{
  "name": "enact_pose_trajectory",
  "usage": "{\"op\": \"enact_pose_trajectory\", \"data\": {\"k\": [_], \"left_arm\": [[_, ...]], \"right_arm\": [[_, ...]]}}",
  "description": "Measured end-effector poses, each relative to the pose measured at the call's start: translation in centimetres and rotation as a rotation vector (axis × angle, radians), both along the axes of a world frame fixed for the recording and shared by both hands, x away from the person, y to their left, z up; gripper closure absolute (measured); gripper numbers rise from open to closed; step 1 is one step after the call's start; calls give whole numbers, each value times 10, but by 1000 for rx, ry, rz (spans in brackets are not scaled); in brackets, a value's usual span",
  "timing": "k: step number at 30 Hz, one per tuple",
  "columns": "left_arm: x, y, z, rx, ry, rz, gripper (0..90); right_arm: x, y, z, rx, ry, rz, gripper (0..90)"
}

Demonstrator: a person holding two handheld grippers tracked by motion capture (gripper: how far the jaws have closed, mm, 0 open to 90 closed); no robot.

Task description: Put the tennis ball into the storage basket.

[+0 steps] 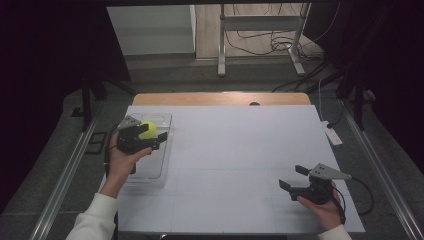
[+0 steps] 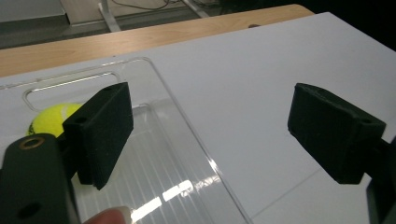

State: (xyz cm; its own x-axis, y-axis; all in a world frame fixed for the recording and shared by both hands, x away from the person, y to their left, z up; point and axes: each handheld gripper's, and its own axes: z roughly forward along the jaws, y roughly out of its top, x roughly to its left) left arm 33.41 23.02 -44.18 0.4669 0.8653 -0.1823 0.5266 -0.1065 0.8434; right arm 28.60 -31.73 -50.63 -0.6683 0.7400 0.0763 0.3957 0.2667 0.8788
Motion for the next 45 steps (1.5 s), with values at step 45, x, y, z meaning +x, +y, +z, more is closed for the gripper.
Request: {"op": "enact_pose_trajectory", "data": {"k": [45], "left_arm": [[-88,-20,-55,9,-26,-130,148]], "right_arm": [[-7,-6,7,21,-26,8,130]]}}
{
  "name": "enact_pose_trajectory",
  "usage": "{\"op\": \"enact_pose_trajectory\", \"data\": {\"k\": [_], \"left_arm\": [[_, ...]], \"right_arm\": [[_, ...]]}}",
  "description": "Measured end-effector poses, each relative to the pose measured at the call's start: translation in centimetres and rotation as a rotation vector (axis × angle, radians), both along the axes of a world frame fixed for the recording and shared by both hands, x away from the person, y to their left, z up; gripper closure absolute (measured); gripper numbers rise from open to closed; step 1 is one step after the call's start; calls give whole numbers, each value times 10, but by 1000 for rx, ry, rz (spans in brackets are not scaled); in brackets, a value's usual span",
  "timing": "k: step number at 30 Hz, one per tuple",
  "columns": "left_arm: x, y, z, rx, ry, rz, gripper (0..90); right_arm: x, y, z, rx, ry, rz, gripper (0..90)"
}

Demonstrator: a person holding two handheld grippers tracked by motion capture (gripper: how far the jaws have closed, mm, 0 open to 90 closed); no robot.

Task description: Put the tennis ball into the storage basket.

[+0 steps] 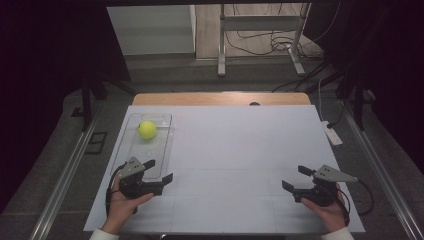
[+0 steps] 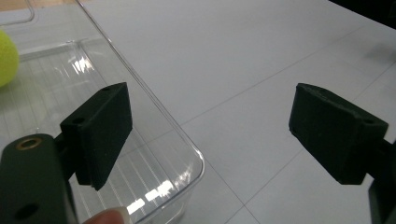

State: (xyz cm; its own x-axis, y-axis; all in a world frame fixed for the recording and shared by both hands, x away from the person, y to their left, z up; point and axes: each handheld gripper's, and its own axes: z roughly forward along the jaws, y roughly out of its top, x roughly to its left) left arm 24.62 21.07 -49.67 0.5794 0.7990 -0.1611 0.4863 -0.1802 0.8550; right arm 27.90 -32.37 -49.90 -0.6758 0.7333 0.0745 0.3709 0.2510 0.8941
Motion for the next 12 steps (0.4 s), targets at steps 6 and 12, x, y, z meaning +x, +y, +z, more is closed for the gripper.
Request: {"op": "enact_pose_trajectory", "data": {"k": [6,12], "left_arm": [[1,-1,-1,3,-3,-4,146],[2,-1,-2,-2,2,-2,145]], "right_arm": [[0,0,0,13,-1,8,130],[1,-1,0,19,-1,13,130]]}}
